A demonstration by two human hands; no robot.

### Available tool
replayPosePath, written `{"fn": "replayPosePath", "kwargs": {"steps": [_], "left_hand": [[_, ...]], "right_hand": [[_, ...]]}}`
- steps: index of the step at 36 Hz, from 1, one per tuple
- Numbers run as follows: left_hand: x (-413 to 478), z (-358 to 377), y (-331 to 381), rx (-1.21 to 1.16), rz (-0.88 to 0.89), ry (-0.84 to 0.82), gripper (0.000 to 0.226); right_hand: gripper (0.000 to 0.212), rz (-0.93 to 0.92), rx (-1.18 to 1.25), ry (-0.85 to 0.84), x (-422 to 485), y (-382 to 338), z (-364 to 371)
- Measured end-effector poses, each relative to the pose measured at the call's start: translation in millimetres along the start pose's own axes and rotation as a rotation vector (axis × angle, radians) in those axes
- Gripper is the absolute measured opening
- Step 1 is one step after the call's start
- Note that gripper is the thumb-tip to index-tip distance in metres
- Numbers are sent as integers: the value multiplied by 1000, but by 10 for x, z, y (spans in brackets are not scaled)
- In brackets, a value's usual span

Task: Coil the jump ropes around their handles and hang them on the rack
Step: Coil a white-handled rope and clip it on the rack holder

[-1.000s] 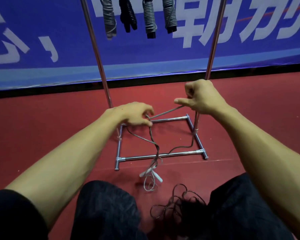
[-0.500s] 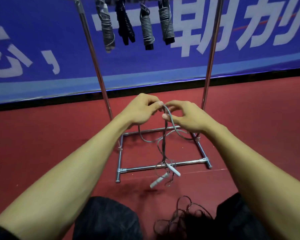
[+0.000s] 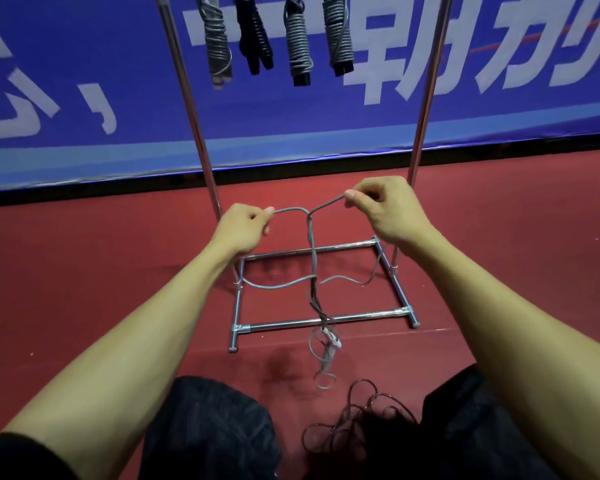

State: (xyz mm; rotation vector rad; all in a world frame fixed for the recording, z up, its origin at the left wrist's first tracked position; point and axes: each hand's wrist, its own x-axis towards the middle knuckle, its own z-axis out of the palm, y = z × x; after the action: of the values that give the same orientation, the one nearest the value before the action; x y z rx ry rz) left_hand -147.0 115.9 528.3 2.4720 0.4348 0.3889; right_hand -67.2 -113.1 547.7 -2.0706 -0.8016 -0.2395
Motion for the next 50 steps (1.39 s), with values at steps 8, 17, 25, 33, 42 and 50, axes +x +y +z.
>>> {"fn": "replayPosePath", "kwargs": {"steps": [8, 17, 25, 33, 42, 50], "left_hand": [[-118, 193, 12, -123, 237, -296, 46], [-297, 452, 250, -153, 289, -323, 28], [-167, 199, 561, -750, 123, -202, 34], [64, -12, 576, -671, -33, 59, 38], [39, -180, -767, -50, -375, 43, 18], [-215, 333, 98, -208, 306, -415, 35]], "right_hand": [[10, 22, 284, -64, -80, -93, 83], [17, 99, 293, 103, -90, 83, -62], [26, 214, 256, -389, -270, -8, -14], [29, 26, 212, -111, -122, -62, 169], [22, 108, 372, 147, -209, 263, -186], [16, -6, 305, -73, -166, -54, 334]]}}
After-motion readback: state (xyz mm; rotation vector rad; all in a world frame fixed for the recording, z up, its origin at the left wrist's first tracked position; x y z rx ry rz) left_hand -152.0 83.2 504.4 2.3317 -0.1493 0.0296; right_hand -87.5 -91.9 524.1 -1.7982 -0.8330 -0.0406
